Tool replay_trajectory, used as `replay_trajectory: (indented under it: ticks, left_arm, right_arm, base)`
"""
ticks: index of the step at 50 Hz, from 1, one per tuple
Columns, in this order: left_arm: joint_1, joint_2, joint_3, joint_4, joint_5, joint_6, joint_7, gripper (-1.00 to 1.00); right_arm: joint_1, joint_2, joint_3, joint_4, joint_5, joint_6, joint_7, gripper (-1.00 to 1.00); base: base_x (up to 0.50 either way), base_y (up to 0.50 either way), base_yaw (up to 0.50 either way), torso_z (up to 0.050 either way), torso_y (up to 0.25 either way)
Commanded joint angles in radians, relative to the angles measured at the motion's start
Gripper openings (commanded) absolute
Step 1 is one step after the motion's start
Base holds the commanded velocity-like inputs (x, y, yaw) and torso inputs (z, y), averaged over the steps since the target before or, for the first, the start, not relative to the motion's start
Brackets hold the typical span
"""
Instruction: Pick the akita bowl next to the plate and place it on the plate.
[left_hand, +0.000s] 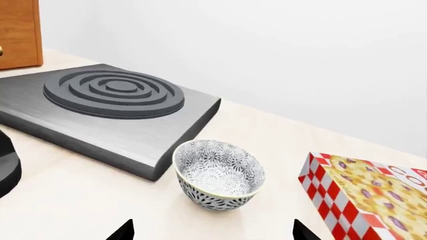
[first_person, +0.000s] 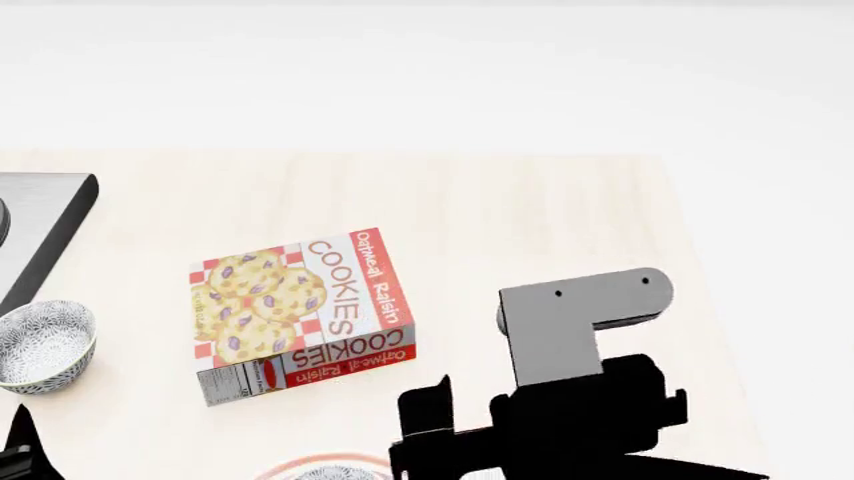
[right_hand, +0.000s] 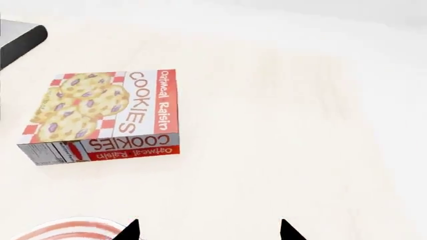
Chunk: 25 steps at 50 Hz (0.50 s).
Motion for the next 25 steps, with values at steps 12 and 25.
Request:
replay_trajectory:
  ticks: [12, 25]
  left_arm:
    - [0.01, -0.006, 0.005, 0.022, -0.004, -0.006, -0.011, 1.0]
    - [0.009, -0.008, 0.007, 0.016, -0.006, -0.001, -0.012, 1.0]
  right_arm:
    - [-0.31, 0.118, 0.012, -0.187, -0.392, -0.348, 0.041, 1.0]
    - [-0.437, 0.135, 0.034, -0.167, -0.484, -0.467, 0.057, 1.0]
  base:
    - [0.0, 0.0, 0.0, 0.0, 0.0]
    - [0.0, 0.0, 0.0, 0.0, 0.0]
